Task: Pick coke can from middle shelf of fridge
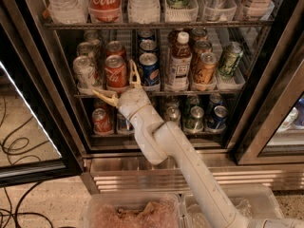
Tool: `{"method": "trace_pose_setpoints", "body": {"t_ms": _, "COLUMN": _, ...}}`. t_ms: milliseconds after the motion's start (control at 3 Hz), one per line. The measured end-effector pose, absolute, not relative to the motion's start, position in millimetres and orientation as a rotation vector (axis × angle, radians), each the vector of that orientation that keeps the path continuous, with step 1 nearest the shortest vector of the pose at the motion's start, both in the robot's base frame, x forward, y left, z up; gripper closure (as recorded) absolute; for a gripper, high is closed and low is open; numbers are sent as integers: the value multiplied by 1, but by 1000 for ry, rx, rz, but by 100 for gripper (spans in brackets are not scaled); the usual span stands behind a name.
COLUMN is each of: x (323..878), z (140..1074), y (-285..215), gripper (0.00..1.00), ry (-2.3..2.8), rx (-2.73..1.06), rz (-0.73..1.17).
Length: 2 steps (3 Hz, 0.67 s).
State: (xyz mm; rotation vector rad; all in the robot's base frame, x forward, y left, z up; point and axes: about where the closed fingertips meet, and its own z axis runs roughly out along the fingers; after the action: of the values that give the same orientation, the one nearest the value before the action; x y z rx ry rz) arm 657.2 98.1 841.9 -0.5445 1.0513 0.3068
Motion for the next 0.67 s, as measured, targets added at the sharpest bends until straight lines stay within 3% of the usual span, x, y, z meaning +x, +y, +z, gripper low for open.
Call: {"method": "trace_pose_setpoints", "body": {"t_ms": 667, "x": 657, "z": 842, "y": 98, "gripper": 42, "ry": 1051, "rx": -545, "rz": 307}}
